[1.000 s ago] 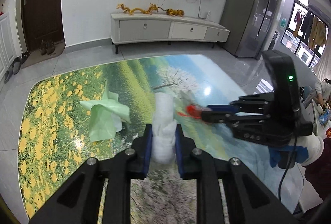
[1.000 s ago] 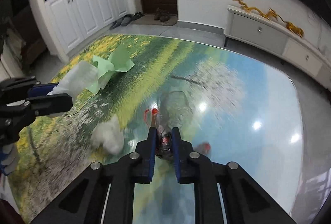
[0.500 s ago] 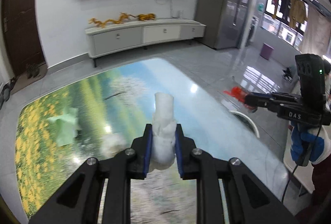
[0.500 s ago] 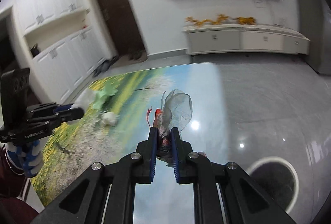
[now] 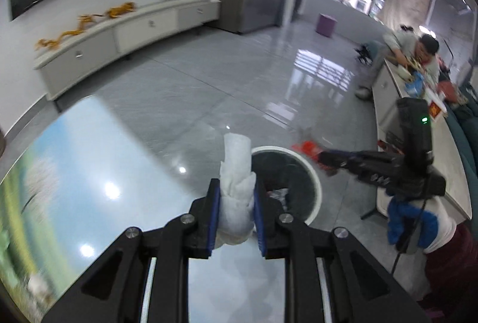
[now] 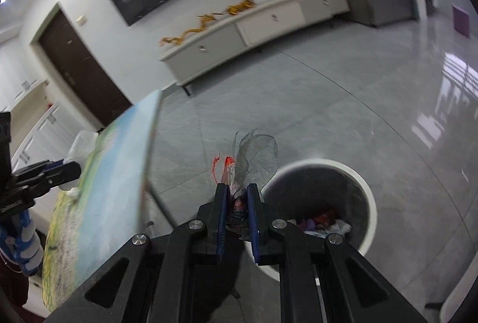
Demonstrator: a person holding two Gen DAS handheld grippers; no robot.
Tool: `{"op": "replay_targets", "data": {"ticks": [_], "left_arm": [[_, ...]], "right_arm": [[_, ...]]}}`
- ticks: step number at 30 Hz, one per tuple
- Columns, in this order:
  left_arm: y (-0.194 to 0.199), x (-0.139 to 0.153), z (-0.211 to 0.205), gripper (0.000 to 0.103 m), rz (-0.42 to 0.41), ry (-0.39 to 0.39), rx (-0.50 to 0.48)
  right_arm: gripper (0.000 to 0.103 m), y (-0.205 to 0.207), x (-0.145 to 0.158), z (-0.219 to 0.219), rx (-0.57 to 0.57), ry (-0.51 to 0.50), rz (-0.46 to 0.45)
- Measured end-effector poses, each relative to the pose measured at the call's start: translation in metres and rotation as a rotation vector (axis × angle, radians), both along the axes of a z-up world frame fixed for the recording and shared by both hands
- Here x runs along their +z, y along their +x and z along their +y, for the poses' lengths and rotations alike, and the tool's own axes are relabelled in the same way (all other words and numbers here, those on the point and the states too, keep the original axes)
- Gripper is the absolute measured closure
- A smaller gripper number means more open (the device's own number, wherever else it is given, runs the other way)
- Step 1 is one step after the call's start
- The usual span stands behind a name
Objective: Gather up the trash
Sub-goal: 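Carry both items over the trash bin and open both tools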
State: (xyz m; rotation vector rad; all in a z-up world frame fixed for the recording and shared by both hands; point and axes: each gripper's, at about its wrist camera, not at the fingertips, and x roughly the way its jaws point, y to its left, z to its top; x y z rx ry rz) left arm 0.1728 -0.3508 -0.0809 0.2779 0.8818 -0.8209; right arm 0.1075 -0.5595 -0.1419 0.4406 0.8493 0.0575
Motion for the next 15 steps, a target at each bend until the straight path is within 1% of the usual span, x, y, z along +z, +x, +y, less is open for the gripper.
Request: {"op": "replay_targets", "data": {"ticks": [1,3,5,6,7,8,9,12,15], "left_arm": [[0.003,-0.006,-0.021,0.083,0.012,0.011,-0.026],[0.010,-0.014,-0.045,0.083,0.027,0.028,-0.050],[0.017,-0.025,-0.073,0.080,0.047,0.047,-0.072],[0.019,-0.029,-0.080,0.077,0.054,0.052,-0.073],[0.024,-0.034,-0.091,0.068,0.071,0.053,-0.072],[0.026,-0.036,-0.096,0.061,0.081,0.049,-0.070],[0.029,-0.038,-0.102,0.050,0.092,0.040,-0.063],[0.036,-0.043,-0.108,0.049,0.118,0.027,-0.048],[0.033,-0.039,-0.103,0.049,0.098,0.027,-0.030]], "right_arm": [[0.090,0.001,-0.006,-0.008,-0.010,0.008,0.013],[0.090,0.006,-0.023,-0.023,-0.037,0.031,0.046],[0.090,0.011,-0.036,-0.034,-0.057,0.038,0.075],[0.089,0.013,-0.041,-0.038,-0.066,0.042,0.085],[0.087,0.015,-0.047,-0.043,-0.076,0.045,0.095],[0.087,0.017,-0.052,-0.048,-0.088,0.041,0.106],[0.087,0.018,-0.056,-0.049,-0.094,0.036,0.117],[0.086,0.018,-0.061,-0.058,-0.116,0.020,0.140],[0.085,0.012,-0.057,-0.063,-0.132,0.017,0.133]]}}
